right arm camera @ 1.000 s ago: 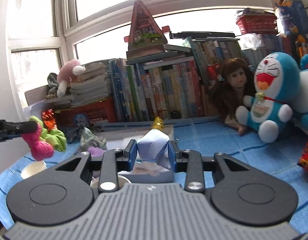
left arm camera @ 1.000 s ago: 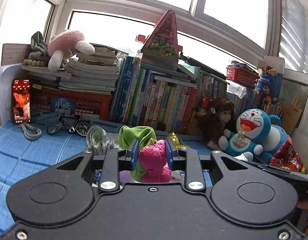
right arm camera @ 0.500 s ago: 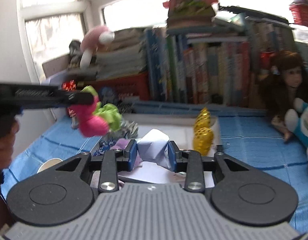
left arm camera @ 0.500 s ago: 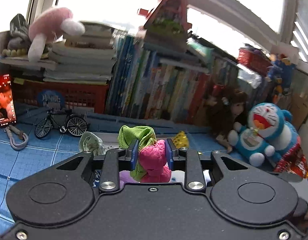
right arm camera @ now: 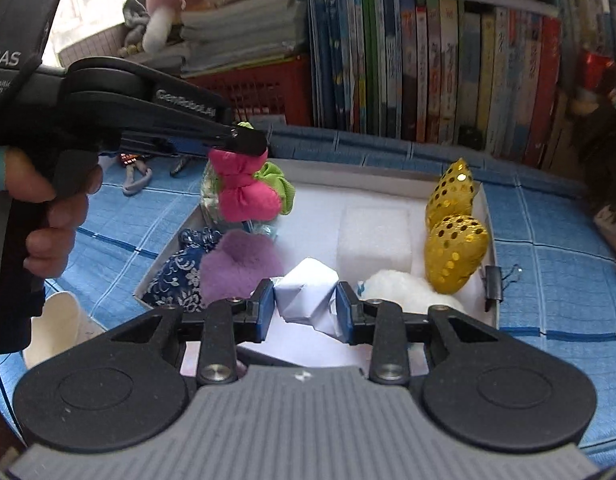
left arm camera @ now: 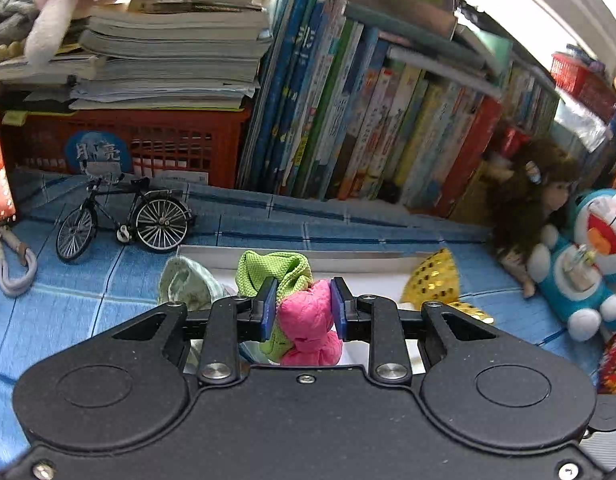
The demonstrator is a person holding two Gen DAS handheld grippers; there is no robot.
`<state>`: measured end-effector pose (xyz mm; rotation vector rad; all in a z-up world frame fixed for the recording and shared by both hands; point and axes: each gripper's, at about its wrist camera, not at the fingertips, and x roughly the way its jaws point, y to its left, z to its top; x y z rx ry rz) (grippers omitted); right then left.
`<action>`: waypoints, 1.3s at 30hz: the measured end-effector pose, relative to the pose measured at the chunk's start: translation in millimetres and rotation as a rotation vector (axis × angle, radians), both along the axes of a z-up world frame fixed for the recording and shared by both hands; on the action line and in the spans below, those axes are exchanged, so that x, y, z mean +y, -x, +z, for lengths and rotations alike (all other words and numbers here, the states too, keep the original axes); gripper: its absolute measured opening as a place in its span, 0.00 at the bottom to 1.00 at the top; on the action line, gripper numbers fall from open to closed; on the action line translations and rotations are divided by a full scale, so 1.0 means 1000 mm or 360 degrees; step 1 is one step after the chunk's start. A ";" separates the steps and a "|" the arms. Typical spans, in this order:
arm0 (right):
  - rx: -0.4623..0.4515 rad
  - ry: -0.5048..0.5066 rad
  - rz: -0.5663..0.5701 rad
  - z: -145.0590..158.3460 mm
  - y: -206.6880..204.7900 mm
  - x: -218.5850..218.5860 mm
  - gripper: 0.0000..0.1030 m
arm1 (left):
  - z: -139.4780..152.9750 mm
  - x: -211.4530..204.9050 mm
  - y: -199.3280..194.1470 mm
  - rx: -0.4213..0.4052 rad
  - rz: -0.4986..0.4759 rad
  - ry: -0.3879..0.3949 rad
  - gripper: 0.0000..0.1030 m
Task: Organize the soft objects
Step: 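Carry the scrunchie and white paper toward the white tray with both grippers, then lower the scrunchie into the tray and open the left gripper while the right gripper releases the paper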
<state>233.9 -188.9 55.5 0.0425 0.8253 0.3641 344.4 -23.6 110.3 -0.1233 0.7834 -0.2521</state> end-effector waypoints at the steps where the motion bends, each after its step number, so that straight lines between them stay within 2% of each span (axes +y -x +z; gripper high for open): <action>1: 0.0011 0.0006 0.0002 -0.001 -0.002 0.002 0.38 | -0.002 -0.002 -0.003 -0.0004 -0.0002 -0.0028 0.26; 4: 0.0050 0.0047 0.0006 -0.009 -0.010 0.007 0.38 | -0.009 -0.003 -0.015 -0.0018 -0.0008 -0.0061 0.26; 9: 0.0097 0.0113 0.0002 -0.017 -0.020 0.011 0.38 | -0.020 -0.010 -0.028 0.0035 -0.0070 -0.0068 0.26; 12: 0.0119 0.0111 -0.0001 -0.016 -0.023 0.010 0.38 | -0.025 -0.018 -0.031 0.0042 -0.0125 -0.0117 0.26; 21: 0.0178 0.0130 -0.0036 -0.021 -0.031 0.009 0.41 | -0.039 -0.030 -0.038 0.0096 -0.0162 -0.0171 0.28; 31: 0.0204 0.0142 -0.0050 -0.023 -0.036 0.013 0.43 | -0.040 -0.036 -0.034 0.0086 -0.0184 -0.0215 0.31; 32: 0.0201 0.0145 -0.0053 -0.023 -0.036 0.013 0.45 | -0.039 -0.036 -0.033 0.0087 -0.0186 -0.0215 0.32; 33: 0.0199 0.0147 -0.0059 -0.022 -0.036 0.013 0.52 | -0.038 -0.036 -0.032 0.0089 -0.0187 -0.0212 0.33; 39: 0.0186 0.0111 -0.0077 -0.020 -0.034 0.012 0.61 | -0.028 -0.032 -0.021 0.0071 -0.0192 -0.0195 0.43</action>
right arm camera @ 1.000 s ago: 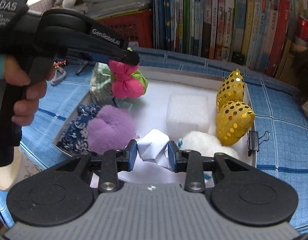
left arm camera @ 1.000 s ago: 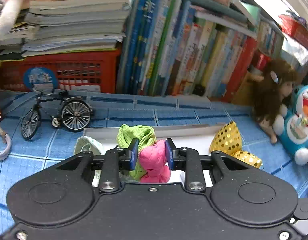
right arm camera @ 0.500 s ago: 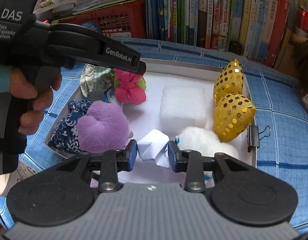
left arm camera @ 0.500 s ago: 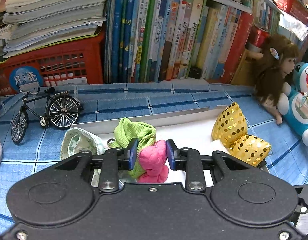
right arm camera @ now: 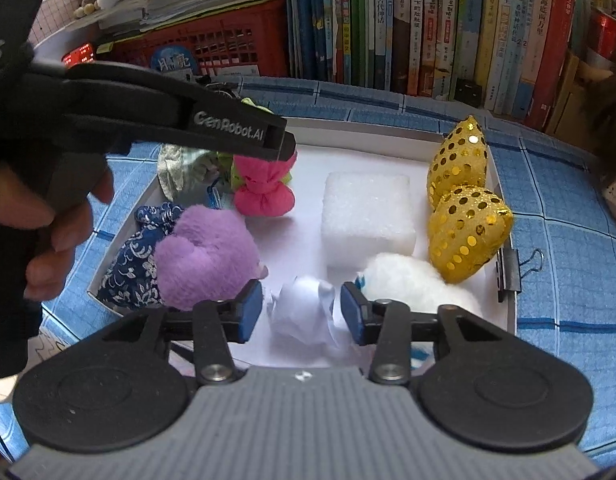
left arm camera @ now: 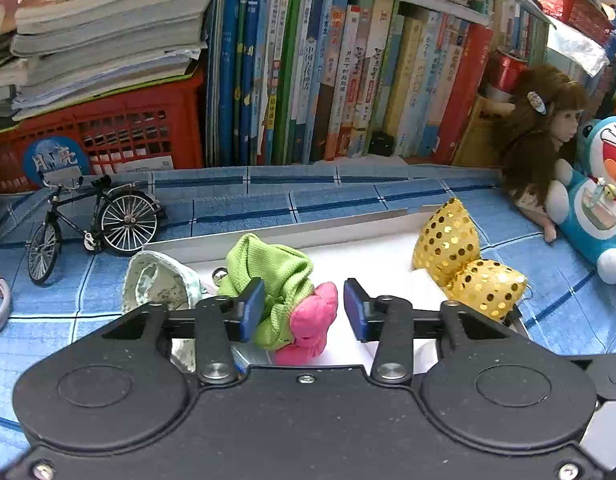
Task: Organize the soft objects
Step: 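Lower the scrunchie into the tray and open the left gripper while the right gripper releases the paper, then move the right gripper to the pink-white sock and grasp it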
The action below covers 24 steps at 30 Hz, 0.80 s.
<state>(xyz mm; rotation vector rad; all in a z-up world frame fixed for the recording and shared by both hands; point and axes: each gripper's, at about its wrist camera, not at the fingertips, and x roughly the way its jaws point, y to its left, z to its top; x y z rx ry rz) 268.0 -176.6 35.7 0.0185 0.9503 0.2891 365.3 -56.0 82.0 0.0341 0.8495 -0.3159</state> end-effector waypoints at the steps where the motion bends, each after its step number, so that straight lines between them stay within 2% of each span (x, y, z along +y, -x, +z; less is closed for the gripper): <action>1: -0.0005 0.0000 -0.0001 0.001 0.002 0.000 0.62 | 0.003 0.000 0.003 -0.0011 -0.0003 -0.0005 0.44; 8: -0.0061 0.0001 -0.0010 0.014 0.016 0.002 0.66 | 0.025 0.015 0.031 -0.0081 -0.0018 0.0006 0.54; 15: -0.0114 -0.0008 -0.0016 0.028 0.039 0.000 0.68 | 0.042 0.034 0.066 -0.0141 -0.0031 -0.0016 0.56; 24: -0.0186 -0.0080 0.0007 0.040 0.074 -0.005 0.73 | 0.054 0.052 0.123 -0.0193 -0.0074 0.0012 0.57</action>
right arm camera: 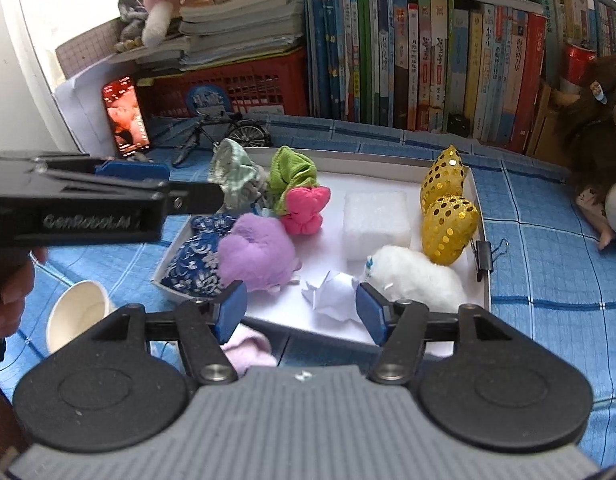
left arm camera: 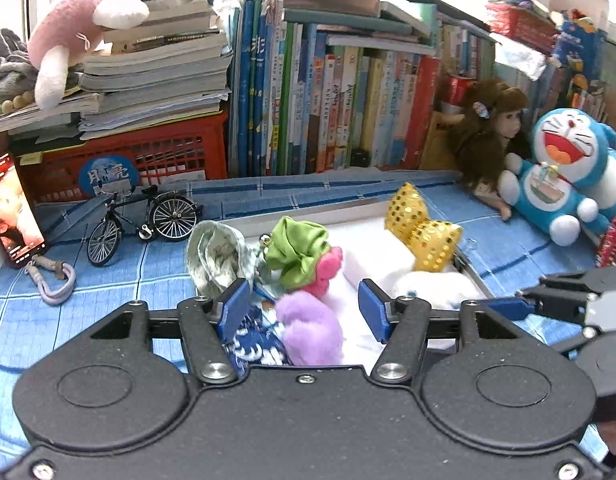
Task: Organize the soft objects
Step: 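Move the right gripper to the pink-white sock and grasp it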
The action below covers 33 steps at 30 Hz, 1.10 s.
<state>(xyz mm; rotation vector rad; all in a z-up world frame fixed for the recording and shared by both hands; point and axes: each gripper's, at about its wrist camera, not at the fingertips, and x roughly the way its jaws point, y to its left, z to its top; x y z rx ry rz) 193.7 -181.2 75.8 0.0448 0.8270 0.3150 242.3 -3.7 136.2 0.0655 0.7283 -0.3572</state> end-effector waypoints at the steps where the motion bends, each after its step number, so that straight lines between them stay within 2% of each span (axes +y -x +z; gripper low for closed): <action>1: -0.0007 -0.0002 0.0002 0.001 0.004 -0.001 0.74 | 0.001 0.001 0.007 -0.0011 -0.0007 0.0011 0.57; 11: -0.0054 -0.0069 -0.0029 0.012 0.033 -0.018 0.76 | 0.008 0.016 0.093 -0.0236 -0.0027 0.0067 0.62; 16: -0.0054 -0.0099 -0.0016 0.012 0.040 -0.015 0.77 | 0.002 0.021 0.128 -0.0280 -0.0025 0.0121 0.62; 22: -0.0019 -0.0147 0.0007 0.009 0.040 -0.008 0.78 | -0.015 0.027 0.173 -0.0387 0.0048 0.0186 0.61; 26: 0.0033 -0.0184 0.0035 0.003 0.035 0.004 0.78 | -0.028 0.032 0.194 -0.0398 0.0098 0.0200 0.56; 30: 0.0092 -0.0179 0.0077 -0.006 0.025 0.026 0.78 | -0.041 0.035 0.209 -0.0356 0.0112 0.0217 0.41; 33: 0.0129 -0.0124 0.0099 -0.016 0.016 0.044 0.78 | -0.049 0.033 0.218 -0.0335 0.0085 0.0217 0.35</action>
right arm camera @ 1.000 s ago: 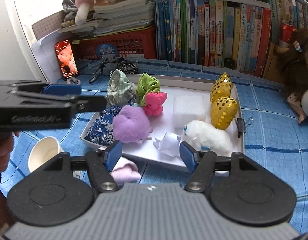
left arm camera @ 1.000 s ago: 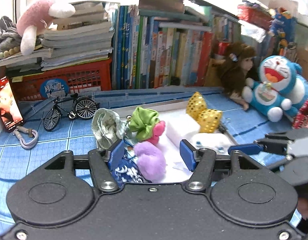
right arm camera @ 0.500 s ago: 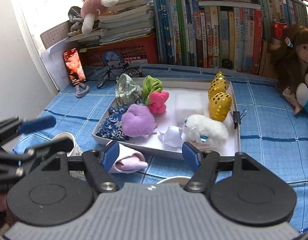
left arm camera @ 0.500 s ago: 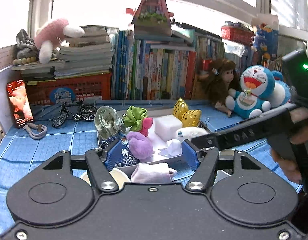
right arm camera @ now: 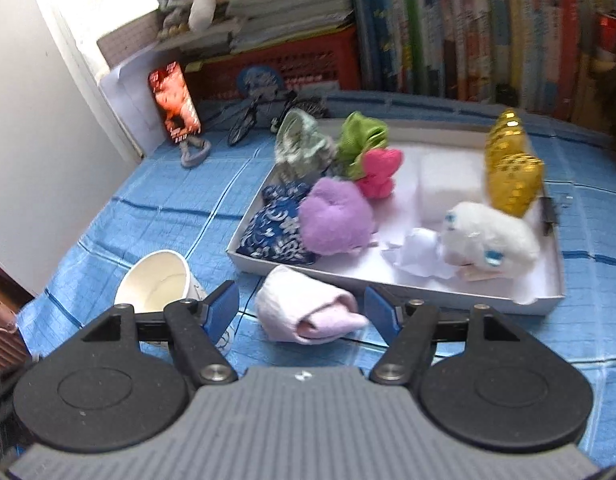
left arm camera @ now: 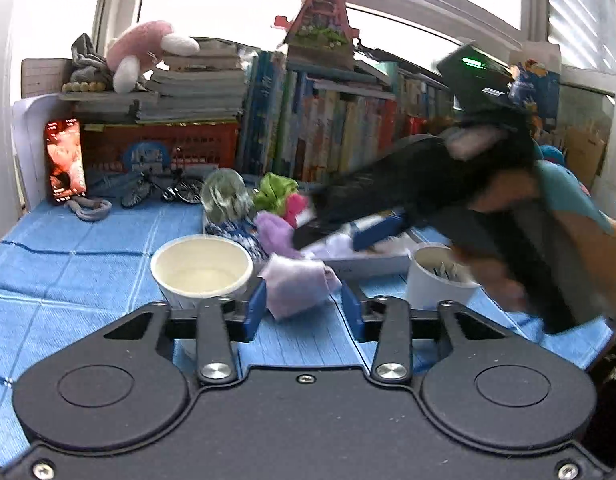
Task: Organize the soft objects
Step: 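Move the right gripper to the pink-white sock and grasp it, then move the left gripper to the small cream roll and grasp it while the right gripper holds the sock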
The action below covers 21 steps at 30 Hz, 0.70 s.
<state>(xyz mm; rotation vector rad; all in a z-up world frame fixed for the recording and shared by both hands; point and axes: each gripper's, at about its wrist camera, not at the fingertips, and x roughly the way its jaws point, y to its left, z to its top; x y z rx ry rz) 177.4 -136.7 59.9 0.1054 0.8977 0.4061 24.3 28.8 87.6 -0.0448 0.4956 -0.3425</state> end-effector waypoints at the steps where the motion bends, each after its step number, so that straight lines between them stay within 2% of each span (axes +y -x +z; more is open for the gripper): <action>1: 0.0018 0.0030 0.0004 -0.004 -0.004 0.007 0.78 | -0.003 -0.002 0.003 0.0002 -0.0010 -0.0011 0.35; 6: 0.0105 0.0123 -0.0028 -0.023 -0.018 0.023 0.75 | -0.018 -0.009 0.002 0.0029 0.0023 -0.0053 0.30; 8: 0.0166 0.0109 -0.0027 -0.031 -0.021 0.023 0.53 | -0.023 -0.010 -0.001 0.0039 0.0049 -0.0054 0.30; 12: 0.0162 0.0084 -0.0045 -0.031 -0.016 0.016 0.33 | -0.032 -0.017 -0.005 0.0031 0.0095 -0.0093 0.29; 17: 0.0052 0.0012 -0.0085 -0.010 -0.002 -0.001 0.29 | -0.044 -0.025 -0.015 0.0051 0.0189 -0.0079 0.29; 21: -0.0068 -0.0063 -0.0105 0.014 0.012 -0.015 0.29 | -0.053 -0.033 -0.020 0.0016 0.0345 -0.0019 0.30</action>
